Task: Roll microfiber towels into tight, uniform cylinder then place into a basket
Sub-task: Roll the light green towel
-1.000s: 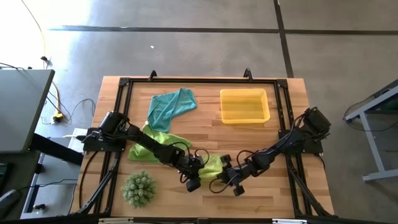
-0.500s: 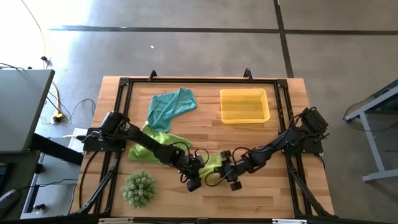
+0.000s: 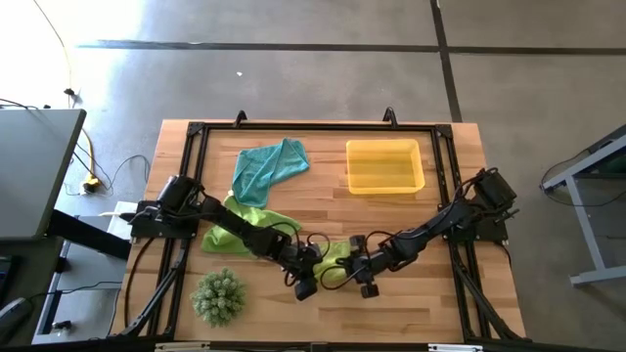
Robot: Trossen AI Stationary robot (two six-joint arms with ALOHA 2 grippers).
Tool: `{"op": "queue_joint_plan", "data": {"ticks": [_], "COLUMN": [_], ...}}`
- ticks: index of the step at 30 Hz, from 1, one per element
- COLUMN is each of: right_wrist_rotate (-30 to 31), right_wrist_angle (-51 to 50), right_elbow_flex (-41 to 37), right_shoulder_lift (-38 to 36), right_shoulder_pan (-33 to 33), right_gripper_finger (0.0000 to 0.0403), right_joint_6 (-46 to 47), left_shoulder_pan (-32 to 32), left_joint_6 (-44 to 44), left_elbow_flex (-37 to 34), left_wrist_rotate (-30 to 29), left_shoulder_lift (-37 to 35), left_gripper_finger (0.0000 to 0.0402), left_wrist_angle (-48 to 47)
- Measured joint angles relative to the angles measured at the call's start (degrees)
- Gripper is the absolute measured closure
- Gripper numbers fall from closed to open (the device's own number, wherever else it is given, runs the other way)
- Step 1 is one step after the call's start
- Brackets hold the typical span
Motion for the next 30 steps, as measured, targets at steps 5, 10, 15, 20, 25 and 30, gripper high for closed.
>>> {"op": "queue_joint_plan", "data": {"ticks": [5,10,15,20,25,30], "right_wrist_rotate": [-0.2,-2.0,-6.2,-11.4,-18.0,-23.3], "right_wrist_angle": [-1.0,-1.1,-1.2,-1.0,0.5,2.7], "right_elbow_flex": [0.0,-0.1,-0.2,-0.2,-0.3,-0.4], "right_shoulder_lift": [-0.1,-0.1,-0.1,-0.1,0.1,0.2], "right_shoulder_pan": [0.0,-0.4,-2.1,-4.4,-6.4,-8.1], "right_gripper_finger": [0.0332,0.0383,0.0397,0.0398,0.0399,0.0399], "right_joint_6": [2.7,5.7,10.6,13.4,15.8,19.4], "left_shoulder_pan": [0.3,2.2,2.9,-0.6,-5.6,-8.2], "left_joint_6": [4.5,8.3,14.3,23.3,30.4,30.0], "left_elbow_flex": [-0.2,-0.3,-0.3,-0.2,-0.1,-0.1], "left_wrist_rotate": [0.5,1.1,1.2,-2.6,-13.9,-22.5], "left_shoulder_lift": [-2.1,-5.8,-9.2,-11.1,-11.2,-9.6], "left_gripper_finger": [0.0330,0.0298,0.0287,0.0294,0.0297,0.0283], "left_wrist_angle": [-1.3,-7.7,-13.1,-11.8,-10.0,-10.1]}}
